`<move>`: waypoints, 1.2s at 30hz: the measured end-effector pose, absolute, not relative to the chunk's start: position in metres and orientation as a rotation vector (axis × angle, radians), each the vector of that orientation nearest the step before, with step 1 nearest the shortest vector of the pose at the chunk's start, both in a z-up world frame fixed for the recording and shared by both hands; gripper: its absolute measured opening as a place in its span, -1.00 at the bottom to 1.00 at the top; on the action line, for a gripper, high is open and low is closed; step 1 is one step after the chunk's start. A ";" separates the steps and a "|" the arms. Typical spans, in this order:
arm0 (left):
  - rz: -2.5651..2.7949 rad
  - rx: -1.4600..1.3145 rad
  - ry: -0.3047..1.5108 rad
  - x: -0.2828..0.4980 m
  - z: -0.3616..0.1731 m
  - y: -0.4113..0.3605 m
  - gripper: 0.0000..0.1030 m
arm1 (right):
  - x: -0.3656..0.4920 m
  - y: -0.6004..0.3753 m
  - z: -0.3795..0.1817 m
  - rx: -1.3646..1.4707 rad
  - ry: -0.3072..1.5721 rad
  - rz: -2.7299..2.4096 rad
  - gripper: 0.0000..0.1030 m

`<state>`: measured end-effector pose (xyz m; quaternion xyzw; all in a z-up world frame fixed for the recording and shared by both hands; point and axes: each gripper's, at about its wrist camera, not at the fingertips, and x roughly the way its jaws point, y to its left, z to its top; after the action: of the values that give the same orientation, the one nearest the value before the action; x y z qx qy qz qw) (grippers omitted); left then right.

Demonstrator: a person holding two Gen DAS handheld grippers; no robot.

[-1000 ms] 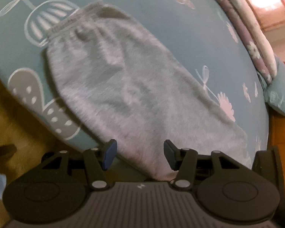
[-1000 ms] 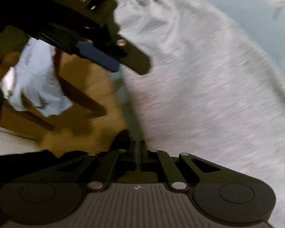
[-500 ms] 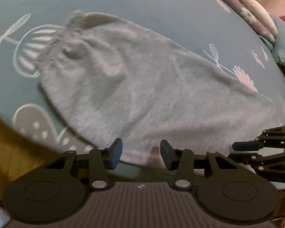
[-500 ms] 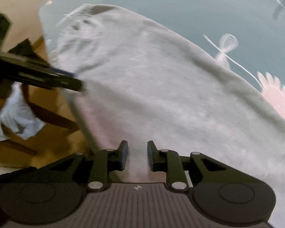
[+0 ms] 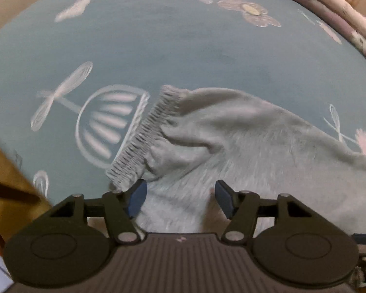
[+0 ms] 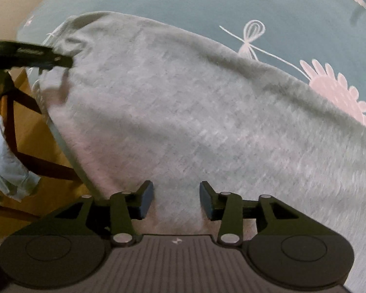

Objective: Fold clothes
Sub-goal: 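Open the right gripper and hover both grippers over the folded sweatpants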

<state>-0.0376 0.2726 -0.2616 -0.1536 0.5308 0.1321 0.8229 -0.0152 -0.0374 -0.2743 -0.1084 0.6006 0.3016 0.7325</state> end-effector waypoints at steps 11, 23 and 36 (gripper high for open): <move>0.184 -0.227 1.092 -0.001 -0.257 0.246 0.30 | 0.002 -0.031 -0.241 -0.210 1.163 0.617 0.03; 0.269 -0.232 1.126 -0.007 -0.258 0.260 0.26 | 0.091 -0.001 -0.270 -0.100 1.051 0.530 0.03; 0.222 -0.277 1.097 0.030 -0.261 0.264 0.37 | 0.040 -0.015 -0.253 -0.077 1.170 0.552 0.22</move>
<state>0.0303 0.2636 -0.2611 -0.1311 0.5186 0.1047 0.8384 0.0405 -0.0154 -0.2530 -0.0361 0.5450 0.2572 0.7972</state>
